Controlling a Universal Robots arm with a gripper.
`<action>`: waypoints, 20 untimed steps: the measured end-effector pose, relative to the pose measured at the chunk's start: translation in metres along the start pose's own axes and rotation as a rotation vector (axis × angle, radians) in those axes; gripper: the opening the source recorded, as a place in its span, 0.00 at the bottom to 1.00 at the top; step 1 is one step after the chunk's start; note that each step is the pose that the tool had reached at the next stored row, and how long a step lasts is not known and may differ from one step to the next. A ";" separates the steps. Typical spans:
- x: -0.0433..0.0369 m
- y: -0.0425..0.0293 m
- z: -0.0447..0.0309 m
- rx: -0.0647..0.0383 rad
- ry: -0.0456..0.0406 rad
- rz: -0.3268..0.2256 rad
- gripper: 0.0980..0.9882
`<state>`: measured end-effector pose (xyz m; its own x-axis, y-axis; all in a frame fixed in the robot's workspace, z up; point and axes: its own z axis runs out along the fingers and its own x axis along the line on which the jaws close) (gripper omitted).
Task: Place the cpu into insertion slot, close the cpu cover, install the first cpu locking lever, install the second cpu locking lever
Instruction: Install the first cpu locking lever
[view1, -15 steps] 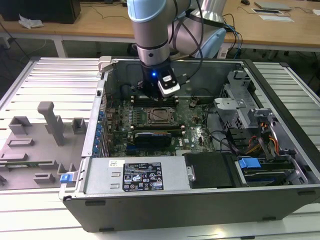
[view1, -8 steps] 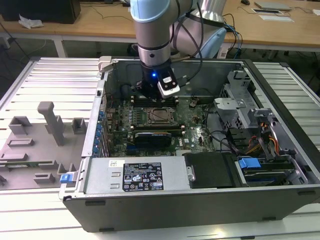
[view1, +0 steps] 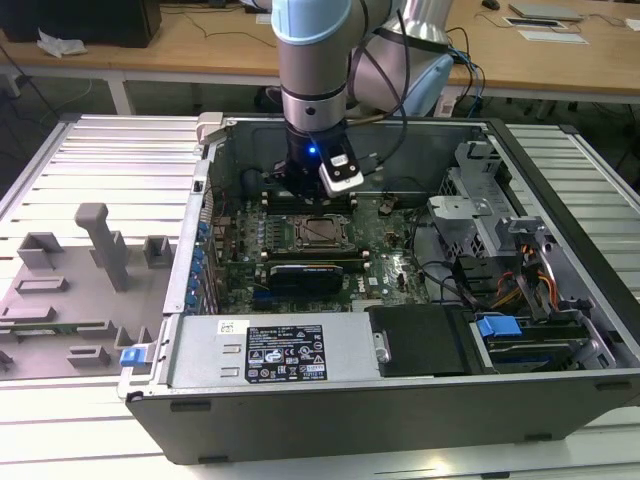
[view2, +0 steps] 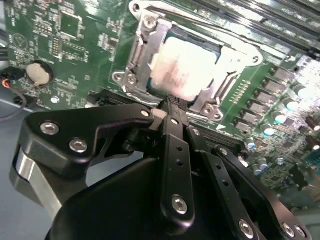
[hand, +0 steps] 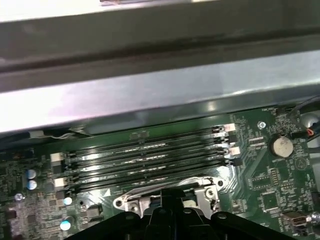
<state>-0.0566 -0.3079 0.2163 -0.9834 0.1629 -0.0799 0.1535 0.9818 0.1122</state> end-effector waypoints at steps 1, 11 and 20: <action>-0.0008 0.0001 0.0001 0.001 0.0006 -0.003 0.01; -0.0043 -0.0171 -0.0016 0.023 -0.0014 -0.008 0.01; -0.0050 -0.0191 -0.0060 0.078 -0.0081 -0.018 0.01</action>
<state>-0.0552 -0.3280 0.2204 -0.9853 0.1458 -0.0892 0.1434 0.9891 0.0328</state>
